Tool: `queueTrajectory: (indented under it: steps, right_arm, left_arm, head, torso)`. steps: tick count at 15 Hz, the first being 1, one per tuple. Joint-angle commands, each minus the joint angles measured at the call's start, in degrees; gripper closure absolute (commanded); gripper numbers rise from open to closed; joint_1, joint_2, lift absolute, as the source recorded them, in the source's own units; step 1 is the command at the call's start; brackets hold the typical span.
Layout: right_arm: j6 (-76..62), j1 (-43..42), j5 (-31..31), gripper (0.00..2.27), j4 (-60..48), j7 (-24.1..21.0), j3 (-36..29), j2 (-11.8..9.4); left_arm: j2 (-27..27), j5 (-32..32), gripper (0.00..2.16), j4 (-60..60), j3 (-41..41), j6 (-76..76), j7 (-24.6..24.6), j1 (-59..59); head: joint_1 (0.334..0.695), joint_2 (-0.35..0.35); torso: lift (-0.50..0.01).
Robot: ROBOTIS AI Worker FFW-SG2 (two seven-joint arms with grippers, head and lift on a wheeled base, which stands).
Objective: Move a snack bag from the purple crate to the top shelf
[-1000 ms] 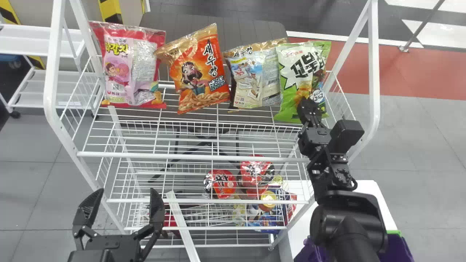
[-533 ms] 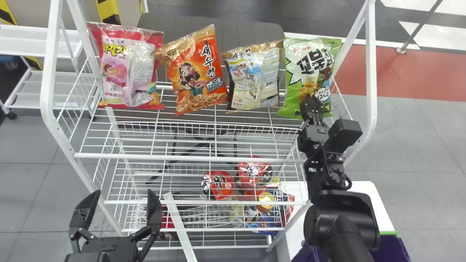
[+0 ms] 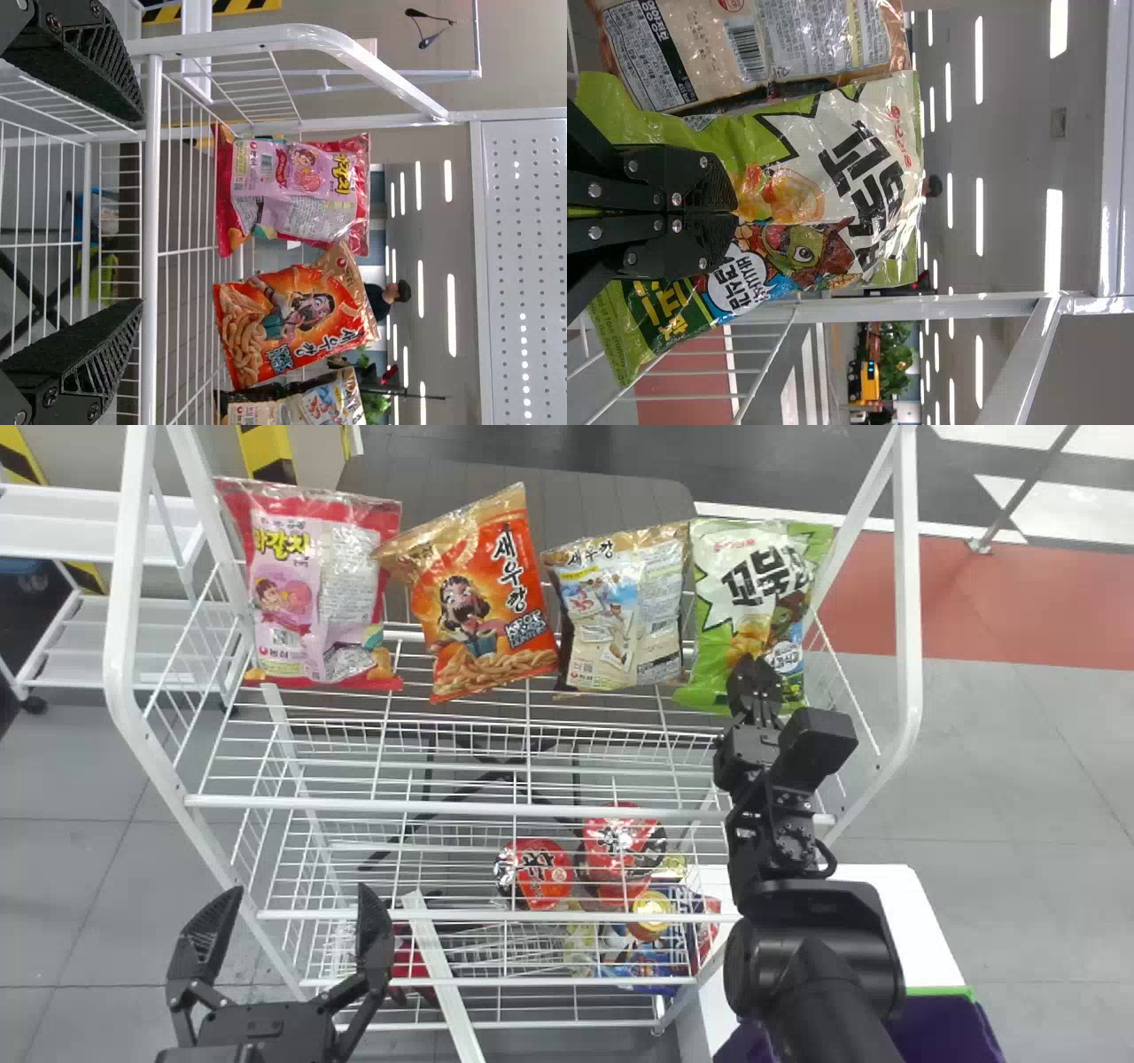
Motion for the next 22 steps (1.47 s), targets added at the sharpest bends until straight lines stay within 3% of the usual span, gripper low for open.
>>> queueTrajectory:
  steps: [1,6,7,9,13,22]
  right_arm:
    - [0.04,-0.14,0.52,1.59,0.31,-1.07,0.19,0.32]
    - [0.39,-1.28,1.05,1.58,2.59,-4.24,1.25,0.32]
    - [0.22,-1.37,0.96,1.48,3.30,-4.33,1.25,0.32]
    - [0.04,-1.37,1.05,1.17,3.47,-4.33,1.25,0.32]
    - [-0.84,-1.19,1.14,0.29,3.39,-4.33,1.25,0.32]
    - [-2.07,0.74,1.22,0.23,0.57,-4.33,1.60,0.32]
  left_arm:
    - [0.00,0.00,0.06,0.10,0.00,-0.51,0.00,0.01]
    - [0.08,0.00,0.06,0.10,0.09,-0.69,0.00,0.10]
    - [0.08,0.00,0.06,0.01,0.09,-0.69,0.09,0.10]
    - [0.08,0.00,0.06,0.01,0.00,-0.69,0.00,0.10]
    - [0.08,-0.09,0.06,-0.16,-0.18,-0.69,0.09,0.10]
    - [0.08,-0.09,0.06,-0.07,-0.09,-0.51,0.09,0.19]
  head:
    - [0.695,-0.148]
    - [0.695,-0.153]
    - [0.695,-0.154]
    - [0.695,-0.152]
    - [0.695,-0.151]
    - [0.695,-0.153]
  torso:
    - [0.002]
    - [0.002]
    - [0.002]
    - [0.002]
    - [0.002]
    - [0.002]
